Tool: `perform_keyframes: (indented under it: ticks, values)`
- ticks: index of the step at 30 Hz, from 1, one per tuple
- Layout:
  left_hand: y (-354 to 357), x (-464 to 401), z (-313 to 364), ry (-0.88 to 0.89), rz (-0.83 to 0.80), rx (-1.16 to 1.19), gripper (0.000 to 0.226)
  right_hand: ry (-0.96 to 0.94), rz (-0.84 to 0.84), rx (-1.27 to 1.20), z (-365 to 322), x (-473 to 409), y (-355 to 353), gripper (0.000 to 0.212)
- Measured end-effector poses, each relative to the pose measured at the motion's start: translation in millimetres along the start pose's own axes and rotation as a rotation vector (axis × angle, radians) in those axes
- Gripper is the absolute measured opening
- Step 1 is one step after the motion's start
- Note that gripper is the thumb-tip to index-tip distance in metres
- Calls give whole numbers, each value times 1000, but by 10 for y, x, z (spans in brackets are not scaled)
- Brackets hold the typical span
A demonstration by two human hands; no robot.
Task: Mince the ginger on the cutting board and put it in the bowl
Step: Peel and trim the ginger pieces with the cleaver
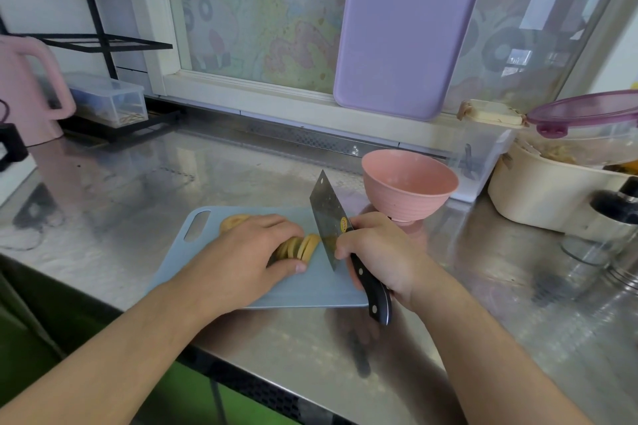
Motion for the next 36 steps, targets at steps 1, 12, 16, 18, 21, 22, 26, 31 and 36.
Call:
perform_keyframes:
  ticks: [1, 12, 16, 18, 21, 22, 26, 31, 36]
  values:
    - [-8, 6, -2, 4, -15, -12, 28, 0, 2, -2, 0, -1, 3, 13]
    - [16, -24, -38, -97, -62, 66, 29, 7, 18, -20, 24, -10, -6, 24]
    - [4, -24, -18, -69, -32, 41, 24, 11, 20, -26, 25, -7, -7, 24]
    - [-1, -31, -7, -67, -27, 32, 22, 13, 20, -27, 24, -4, -8, 26]
    - [3, -41, -30, -85, -43, 57, 23, 18, 19, -25, 25, -3, -13, 28]
    - [8, -39, -39, -88, -52, 67, 26, 17, 17, -25, 25, -4, -14, 29]
    - [23, -36, -55, -91, -61, 112, 39, 16, 18, -29, 23, -5, -13, 26]
    - [18, -13, -50, -84, -69, 101, 48, 14, 15, -29, 17, -2, -12, 27]
    - [-18, 14, 29, -69, -54, 48, 47, 17, 20, -31, 17, -1, -14, 24]
Point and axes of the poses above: each hand's wrist, its own x-axis away from the middle knuckle, its own y-axis out of the palm, z = x × y, the point moved 3 cm from there along -x, towards the middle knuckle, and after that the axes turned 11 degrees about -y, right-handed, at the moved point
